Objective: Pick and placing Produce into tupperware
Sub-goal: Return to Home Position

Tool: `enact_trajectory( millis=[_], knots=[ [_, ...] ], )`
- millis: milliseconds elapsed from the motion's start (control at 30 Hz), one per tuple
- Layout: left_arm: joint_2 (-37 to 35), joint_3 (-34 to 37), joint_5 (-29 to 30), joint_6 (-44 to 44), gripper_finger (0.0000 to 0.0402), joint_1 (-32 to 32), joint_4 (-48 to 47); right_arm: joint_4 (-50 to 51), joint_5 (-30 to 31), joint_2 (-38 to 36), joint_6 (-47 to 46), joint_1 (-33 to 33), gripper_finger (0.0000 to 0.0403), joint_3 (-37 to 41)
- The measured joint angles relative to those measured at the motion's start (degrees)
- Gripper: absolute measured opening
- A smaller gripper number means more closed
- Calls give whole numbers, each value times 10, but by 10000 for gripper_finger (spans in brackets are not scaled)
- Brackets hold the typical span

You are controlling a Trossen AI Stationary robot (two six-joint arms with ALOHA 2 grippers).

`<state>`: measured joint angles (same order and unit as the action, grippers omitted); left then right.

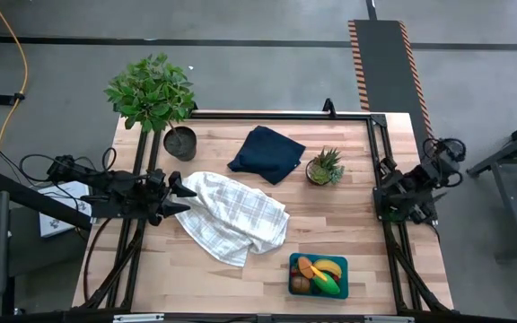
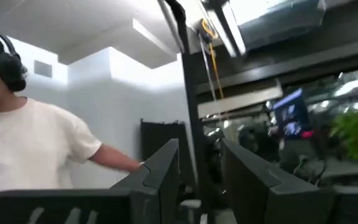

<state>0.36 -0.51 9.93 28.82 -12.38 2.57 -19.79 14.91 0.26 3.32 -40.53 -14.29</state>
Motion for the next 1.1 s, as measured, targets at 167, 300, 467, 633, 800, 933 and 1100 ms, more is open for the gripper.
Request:
enact_trajectory(
  millis=[167,300,467,633,800,933,1100],
  knots=[
    [0,0,0,0,260,0,0,-2,-46,0,-76,27,110,38],
    [0,0,0,0,260,0,0,-46,-88,0,-112,44,110,77],
    [0,0,0,0,260,0,0,-112,-148,0,-137,62,110,125],
    [0,0,0,0,260,0,0,-95,-161,1,-168,69,110,137],
    [0,0,0,0,260,0,0,-80,-173,1,-154,69,110,137],
    [0,0,0,0,260,0,0,-64,-173,1,-133,71,110,137],
    [0,0,0,0,260,0,0,-32,-157,0,-119,117,110,137]
  ],
)
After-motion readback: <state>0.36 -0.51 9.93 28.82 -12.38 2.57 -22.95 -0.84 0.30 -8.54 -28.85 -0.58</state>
